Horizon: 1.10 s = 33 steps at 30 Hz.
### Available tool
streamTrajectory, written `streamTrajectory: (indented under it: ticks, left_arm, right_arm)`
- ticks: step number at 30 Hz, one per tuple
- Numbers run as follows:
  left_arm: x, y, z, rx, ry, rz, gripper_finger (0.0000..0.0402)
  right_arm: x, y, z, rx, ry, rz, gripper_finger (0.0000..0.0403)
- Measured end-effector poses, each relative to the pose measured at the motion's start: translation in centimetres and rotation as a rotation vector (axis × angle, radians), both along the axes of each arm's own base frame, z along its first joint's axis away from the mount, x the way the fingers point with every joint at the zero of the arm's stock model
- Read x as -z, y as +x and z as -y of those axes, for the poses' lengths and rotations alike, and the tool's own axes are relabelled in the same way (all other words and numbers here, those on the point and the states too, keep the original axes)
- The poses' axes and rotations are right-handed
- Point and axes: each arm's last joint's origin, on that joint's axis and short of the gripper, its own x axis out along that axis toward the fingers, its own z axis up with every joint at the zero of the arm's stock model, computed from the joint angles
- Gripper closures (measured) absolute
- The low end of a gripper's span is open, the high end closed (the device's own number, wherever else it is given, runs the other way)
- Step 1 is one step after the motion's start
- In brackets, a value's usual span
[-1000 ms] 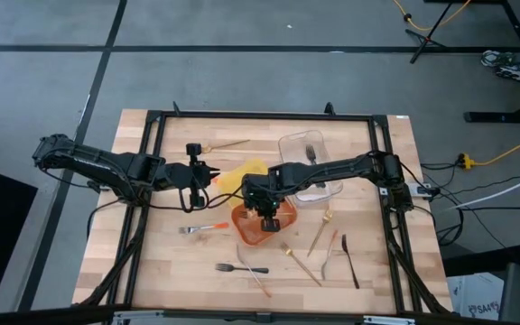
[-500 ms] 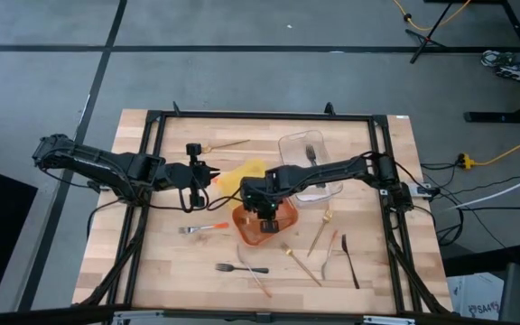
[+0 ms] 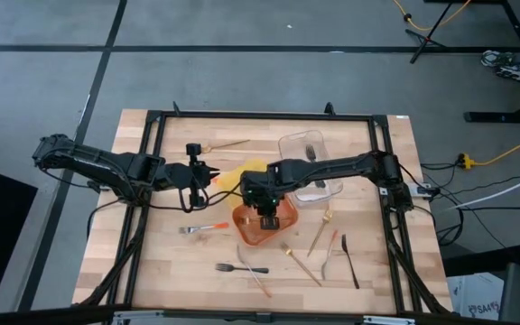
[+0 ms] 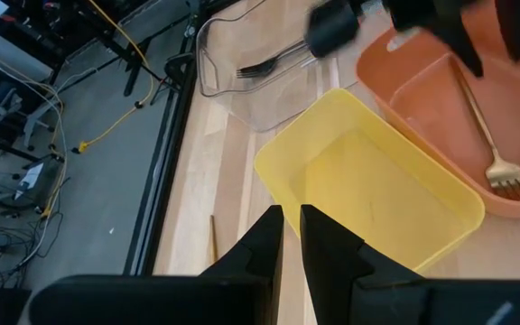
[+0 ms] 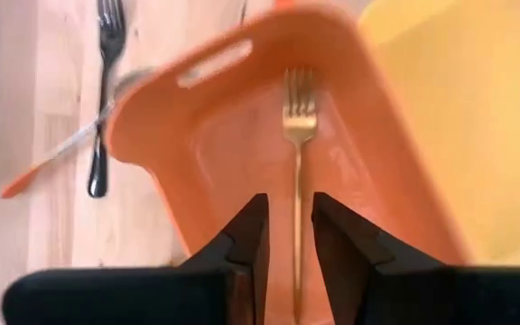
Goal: Sort silverware by color (type)
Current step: Put the gold fork into the orange bin
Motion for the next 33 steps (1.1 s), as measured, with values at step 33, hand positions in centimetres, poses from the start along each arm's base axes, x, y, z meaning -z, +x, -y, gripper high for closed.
streamTrajectory:
  ticks: [33]
  left_arm:
    - [0.7,1.0,-14.1,-0.465,-0.361,0.310,0.0284]
  right_arm:
    - [-20.8,-13.4,2.3,0.255,-0.361,0.226,0.0323]
